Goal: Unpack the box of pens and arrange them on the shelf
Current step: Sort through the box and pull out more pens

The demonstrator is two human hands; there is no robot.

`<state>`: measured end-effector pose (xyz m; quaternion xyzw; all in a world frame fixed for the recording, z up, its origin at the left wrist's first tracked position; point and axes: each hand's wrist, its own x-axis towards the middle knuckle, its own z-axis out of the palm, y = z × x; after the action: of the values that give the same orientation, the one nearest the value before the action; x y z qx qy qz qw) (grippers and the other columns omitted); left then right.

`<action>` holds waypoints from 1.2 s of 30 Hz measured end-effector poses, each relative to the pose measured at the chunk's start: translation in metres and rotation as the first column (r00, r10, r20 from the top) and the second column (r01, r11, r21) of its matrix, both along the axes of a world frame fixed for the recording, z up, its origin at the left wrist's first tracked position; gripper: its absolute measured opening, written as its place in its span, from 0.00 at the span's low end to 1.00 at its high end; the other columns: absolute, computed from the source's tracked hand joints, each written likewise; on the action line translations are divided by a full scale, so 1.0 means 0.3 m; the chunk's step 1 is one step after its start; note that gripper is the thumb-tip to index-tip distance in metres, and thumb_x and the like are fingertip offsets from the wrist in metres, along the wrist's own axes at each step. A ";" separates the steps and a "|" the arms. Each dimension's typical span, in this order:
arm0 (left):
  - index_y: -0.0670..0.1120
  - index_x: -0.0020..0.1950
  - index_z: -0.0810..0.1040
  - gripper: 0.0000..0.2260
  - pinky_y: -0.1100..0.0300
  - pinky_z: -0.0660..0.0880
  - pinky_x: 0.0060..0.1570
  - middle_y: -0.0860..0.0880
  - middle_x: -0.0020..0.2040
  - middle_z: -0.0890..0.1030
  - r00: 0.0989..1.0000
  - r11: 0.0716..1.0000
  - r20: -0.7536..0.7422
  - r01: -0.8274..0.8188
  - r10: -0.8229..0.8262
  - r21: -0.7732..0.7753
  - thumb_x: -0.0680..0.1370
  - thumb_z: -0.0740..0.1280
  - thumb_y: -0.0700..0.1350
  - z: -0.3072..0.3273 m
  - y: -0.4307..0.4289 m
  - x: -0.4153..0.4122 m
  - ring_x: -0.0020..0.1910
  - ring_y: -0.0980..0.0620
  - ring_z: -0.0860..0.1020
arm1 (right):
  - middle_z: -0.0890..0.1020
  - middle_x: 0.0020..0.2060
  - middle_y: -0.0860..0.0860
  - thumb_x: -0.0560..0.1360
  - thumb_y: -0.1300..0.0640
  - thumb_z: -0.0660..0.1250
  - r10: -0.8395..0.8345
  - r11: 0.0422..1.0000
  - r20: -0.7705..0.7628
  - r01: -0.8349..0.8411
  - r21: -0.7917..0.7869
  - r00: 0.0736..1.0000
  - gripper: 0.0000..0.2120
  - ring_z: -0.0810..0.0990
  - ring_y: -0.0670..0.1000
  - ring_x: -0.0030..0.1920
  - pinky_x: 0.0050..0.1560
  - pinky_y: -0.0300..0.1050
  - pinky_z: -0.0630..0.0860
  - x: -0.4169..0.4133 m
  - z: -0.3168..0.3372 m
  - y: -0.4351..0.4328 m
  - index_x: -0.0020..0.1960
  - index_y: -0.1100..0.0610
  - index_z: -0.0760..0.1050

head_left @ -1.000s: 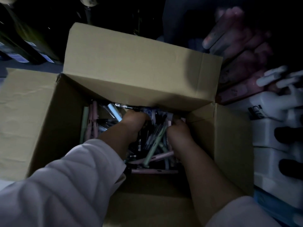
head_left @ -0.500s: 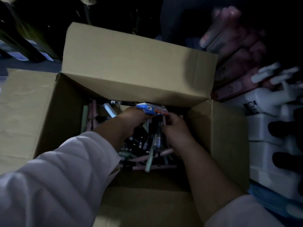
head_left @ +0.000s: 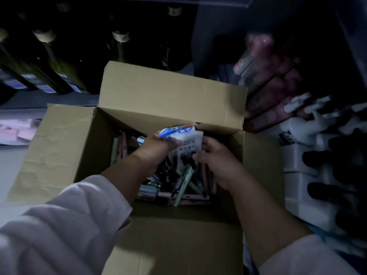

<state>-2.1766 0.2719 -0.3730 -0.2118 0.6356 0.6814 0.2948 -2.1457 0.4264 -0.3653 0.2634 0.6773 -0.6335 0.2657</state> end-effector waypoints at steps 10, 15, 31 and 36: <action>0.47 0.51 0.79 0.09 0.44 0.73 0.56 0.46 0.48 0.84 0.998 0.984 -0.006 -0.060 0.062 0.170 0.78 0.63 0.35 0.186 -0.094 -0.034 0.50 0.43 0.80 | 0.82 0.54 0.47 0.74 0.62 0.66 0.179 0.970 -0.056 -0.166 0.176 0.982 0.24 0.82 0.48 0.51 0.56 0.55 0.78 -0.041 0.143 -0.044 0.68 0.49 0.70; 0.45 0.54 0.78 0.08 0.41 0.74 0.59 0.43 0.53 0.83 0.999 0.974 0.016 -0.053 0.051 0.221 0.78 0.63 0.36 0.254 -0.118 -0.017 0.55 0.42 0.79 | 0.84 0.47 0.49 0.75 0.64 0.66 0.230 0.954 -0.057 -0.213 0.210 0.972 0.10 0.83 0.51 0.48 0.53 0.53 0.79 -0.037 0.226 -0.065 0.48 0.49 0.77; 0.47 0.63 0.73 0.16 0.57 0.72 0.45 0.51 0.53 0.83 0.978 0.971 -0.025 0.208 -0.206 0.114 0.76 0.68 0.45 0.703 -0.054 0.084 0.53 0.51 0.81 | 0.84 0.40 0.48 0.73 0.59 0.65 0.176 0.883 -0.305 -0.013 0.469 0.936 0.07 0.83 0.51 0.40 0.41 0.51 0.81 0.043 0.685 -0.096 0.46 0.49 0.79; 0.47 0.50 0.75 0.02 0.59 0.73 0.38 0.50 0.39 0.82 0.981 0.926 -0.075 0.193 -0.178 0.325 0.78 0.64 0.43 0.928 -0.003 0.100 0.35 0.54 0.79 | 0.82 0.42 0.50 0.74 0.54 0.65 0.290 0.815 -0.466 0.039 0.578 0.836 0.08 0.81 0.53 0.42 0.44 0.51 0.78 0.103 0.888 -0.126 0.52 0.50 0.79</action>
<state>-2.1467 0.2710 -0.0947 -0.0834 0.5356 0.7520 0.3752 -2.1148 0.3885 -0.0990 0.0958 0.8966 -0.4318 0.0194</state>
